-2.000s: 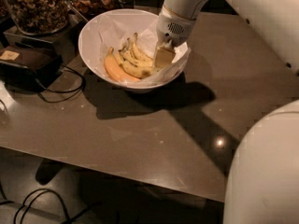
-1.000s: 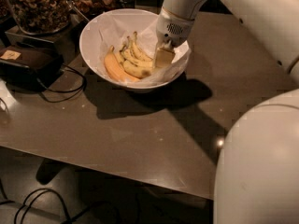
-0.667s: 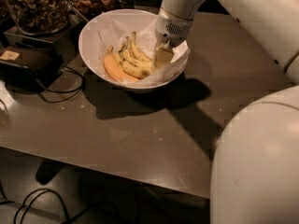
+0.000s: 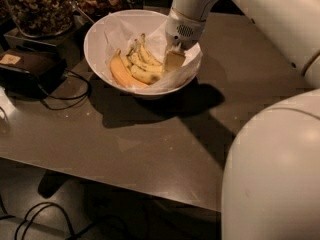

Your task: Pick banana from white bowl

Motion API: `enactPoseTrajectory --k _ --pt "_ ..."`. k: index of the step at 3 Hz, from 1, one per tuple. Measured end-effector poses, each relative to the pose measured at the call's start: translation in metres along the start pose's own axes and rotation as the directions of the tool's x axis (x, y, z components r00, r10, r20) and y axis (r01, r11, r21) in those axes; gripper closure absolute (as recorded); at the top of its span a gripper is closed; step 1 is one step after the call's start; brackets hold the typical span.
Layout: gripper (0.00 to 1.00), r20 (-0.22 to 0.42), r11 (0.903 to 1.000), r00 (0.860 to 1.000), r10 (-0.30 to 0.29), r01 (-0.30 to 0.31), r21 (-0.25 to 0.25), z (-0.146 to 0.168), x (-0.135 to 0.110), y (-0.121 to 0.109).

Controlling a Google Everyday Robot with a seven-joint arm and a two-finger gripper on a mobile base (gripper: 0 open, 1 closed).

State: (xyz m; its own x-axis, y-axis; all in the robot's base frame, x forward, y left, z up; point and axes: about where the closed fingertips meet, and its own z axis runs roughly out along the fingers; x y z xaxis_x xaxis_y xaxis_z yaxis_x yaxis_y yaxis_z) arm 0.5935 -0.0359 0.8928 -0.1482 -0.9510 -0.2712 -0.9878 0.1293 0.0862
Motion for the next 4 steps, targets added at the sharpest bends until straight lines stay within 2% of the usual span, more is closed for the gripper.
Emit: enactPoseTrajectory --k 1,2,3,4 --pt "0.98 0.0 1.0 1.0 0.0 0.0 0.0 0.0 0.0 0.0" --pt "1.0 0.0 1.0 1.0 0.0 0.0 0.0 0.0 0.0 0.0" --pt "1.0 0.045 0.9991 0.999 -0.024 0.022 0.036 -0.007 -0.003 0.002" --pt "1.0 0.111 0.9924 0.991 -0.077 0.065 0.104 -0.036 -0.003 0.022"
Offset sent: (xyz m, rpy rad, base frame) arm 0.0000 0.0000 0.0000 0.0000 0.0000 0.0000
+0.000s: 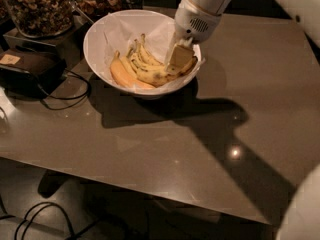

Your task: Pick banana from white bowl

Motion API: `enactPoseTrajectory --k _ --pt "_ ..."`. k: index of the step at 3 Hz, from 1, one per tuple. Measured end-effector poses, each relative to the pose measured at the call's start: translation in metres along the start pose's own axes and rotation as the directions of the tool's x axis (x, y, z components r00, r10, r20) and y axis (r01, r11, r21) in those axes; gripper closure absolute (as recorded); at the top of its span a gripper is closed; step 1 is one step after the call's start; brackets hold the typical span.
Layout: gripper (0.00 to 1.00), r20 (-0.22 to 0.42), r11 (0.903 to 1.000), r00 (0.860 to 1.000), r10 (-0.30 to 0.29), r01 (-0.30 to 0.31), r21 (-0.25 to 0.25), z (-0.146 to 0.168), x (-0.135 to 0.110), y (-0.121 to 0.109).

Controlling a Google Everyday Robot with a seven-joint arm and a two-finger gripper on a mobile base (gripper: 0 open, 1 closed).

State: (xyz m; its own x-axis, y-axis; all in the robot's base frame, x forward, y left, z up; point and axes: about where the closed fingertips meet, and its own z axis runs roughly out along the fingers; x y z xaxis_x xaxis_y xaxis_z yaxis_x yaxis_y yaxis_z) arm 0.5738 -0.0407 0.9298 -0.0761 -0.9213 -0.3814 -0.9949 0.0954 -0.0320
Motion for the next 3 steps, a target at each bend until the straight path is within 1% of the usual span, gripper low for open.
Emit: enactPoseTrajectory --k 1,2,3 --pt "1.0 0.044 0.9982 0.998 -0.037 0.035 0.048 -0.027 -0.004 0.014" --pt "1.0 0.071 0.9959 0.996 -0.057 0.052 0.075 -0.043 -0.007 0.023" --pt "1.0 0.084 0.9944 0.994 -0.066 0.059 0.088 -0.051 -0.008 0.028"
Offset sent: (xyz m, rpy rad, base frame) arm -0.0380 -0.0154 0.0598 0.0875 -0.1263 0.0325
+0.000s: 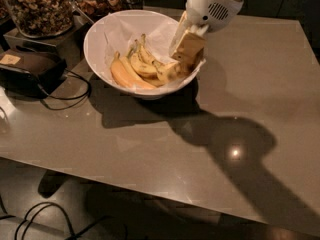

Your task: Pick banana from white bowl

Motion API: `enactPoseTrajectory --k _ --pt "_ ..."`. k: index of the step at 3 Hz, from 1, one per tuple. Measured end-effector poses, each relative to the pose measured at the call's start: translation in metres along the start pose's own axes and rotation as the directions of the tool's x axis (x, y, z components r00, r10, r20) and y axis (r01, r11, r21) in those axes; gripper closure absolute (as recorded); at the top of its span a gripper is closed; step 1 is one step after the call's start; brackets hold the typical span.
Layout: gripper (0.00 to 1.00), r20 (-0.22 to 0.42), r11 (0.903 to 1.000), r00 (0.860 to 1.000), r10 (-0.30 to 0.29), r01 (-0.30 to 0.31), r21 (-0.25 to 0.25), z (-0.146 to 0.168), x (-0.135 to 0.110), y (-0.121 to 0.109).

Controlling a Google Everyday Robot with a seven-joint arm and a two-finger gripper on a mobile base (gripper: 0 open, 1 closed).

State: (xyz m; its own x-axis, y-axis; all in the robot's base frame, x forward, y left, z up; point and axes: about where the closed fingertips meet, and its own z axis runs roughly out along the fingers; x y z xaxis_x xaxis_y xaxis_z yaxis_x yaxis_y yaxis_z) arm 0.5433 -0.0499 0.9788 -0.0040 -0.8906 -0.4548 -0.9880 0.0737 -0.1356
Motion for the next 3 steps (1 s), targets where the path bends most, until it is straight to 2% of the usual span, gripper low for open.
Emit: enactPoseTrajectory --k 2,3 --pt "1.0 0.032 0.9989 0.999 -0.044 0.044 0.015 -0.0089 -0.0105 0.0066" --pt "0.81 0.032 0.9989 0.998 -0.044 0.044 0.015 -0.0089 -0.0105 0.0066"
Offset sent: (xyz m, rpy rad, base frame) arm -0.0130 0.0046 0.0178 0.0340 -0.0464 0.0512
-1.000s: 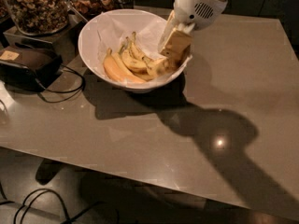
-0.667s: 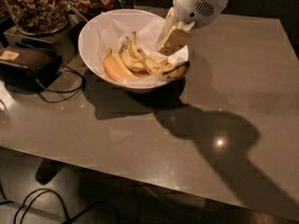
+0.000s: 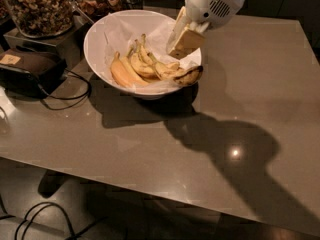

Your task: Pick banana from white bowl

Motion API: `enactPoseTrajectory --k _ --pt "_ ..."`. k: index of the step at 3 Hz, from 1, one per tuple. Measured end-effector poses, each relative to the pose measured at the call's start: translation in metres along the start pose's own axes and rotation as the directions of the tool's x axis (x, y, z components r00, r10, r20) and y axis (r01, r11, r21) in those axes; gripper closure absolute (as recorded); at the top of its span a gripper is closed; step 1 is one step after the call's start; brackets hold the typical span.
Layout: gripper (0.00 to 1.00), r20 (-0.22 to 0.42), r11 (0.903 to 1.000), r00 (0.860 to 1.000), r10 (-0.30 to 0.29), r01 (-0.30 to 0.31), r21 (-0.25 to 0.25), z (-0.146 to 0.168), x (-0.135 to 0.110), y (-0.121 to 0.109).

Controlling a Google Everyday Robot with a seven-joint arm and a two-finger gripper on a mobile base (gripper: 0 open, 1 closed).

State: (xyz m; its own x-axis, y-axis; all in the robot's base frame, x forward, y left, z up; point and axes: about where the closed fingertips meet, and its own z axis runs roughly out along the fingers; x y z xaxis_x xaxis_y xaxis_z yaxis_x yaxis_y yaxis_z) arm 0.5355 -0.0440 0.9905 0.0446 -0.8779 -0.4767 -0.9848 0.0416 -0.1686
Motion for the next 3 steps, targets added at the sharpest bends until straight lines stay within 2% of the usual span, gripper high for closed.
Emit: enactPoseTrajectory --k 3 --pt "0.11 0.0 1.0 1.0 0.0 0.0 0.0 0.0 0.0 0.0"
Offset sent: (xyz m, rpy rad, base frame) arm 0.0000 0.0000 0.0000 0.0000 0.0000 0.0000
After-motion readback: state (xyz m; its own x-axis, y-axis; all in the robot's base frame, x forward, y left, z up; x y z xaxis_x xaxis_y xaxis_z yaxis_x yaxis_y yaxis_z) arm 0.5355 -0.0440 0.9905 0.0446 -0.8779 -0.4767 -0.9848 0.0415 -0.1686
